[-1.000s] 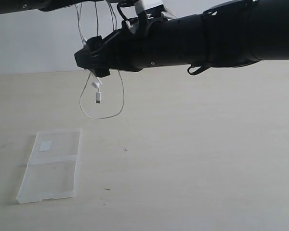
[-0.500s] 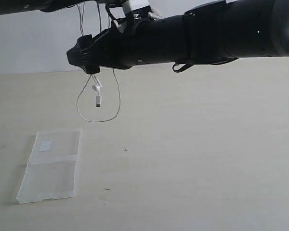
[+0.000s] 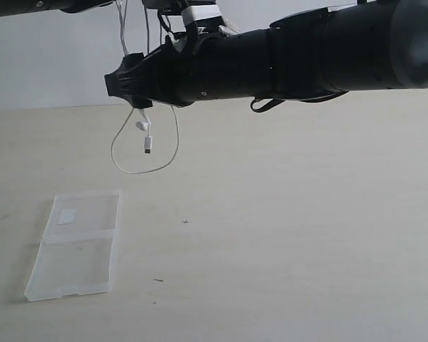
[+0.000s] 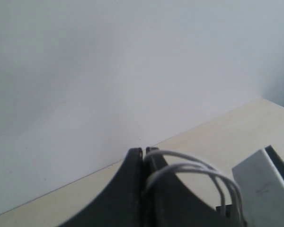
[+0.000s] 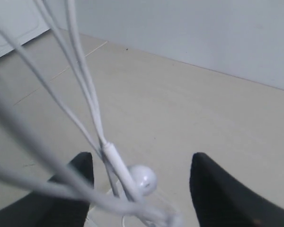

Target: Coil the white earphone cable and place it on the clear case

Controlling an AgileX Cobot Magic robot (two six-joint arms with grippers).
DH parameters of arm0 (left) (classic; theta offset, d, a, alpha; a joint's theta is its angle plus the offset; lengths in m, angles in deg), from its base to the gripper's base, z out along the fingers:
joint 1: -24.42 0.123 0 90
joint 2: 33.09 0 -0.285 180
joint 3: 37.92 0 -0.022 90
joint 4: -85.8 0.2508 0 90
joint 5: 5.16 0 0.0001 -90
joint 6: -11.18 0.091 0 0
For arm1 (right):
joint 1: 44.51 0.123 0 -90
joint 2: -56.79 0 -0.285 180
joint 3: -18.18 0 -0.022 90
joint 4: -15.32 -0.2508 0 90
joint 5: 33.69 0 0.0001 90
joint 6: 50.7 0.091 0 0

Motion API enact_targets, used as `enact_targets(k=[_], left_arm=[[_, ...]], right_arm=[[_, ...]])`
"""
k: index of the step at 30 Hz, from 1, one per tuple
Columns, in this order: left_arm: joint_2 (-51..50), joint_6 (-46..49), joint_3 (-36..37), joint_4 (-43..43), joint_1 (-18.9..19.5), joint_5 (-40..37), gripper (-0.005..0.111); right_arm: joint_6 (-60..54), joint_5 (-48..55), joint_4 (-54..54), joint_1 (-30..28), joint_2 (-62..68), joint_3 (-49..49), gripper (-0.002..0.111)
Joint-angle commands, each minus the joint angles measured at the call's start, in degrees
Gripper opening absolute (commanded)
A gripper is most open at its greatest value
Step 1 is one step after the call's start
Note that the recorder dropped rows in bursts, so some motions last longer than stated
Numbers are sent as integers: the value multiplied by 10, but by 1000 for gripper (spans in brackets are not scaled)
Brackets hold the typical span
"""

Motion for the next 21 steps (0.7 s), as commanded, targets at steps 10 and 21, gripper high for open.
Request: enact_targets(k=[10,21], left_arm=[[1,-13,-4,-2,-2,-3,0],[25,-11,7,1,-2,-36,0]], right_arm=[[-4,3,-8,0,-1,4,0],[-5,-64,27,0,-20,4,0]])
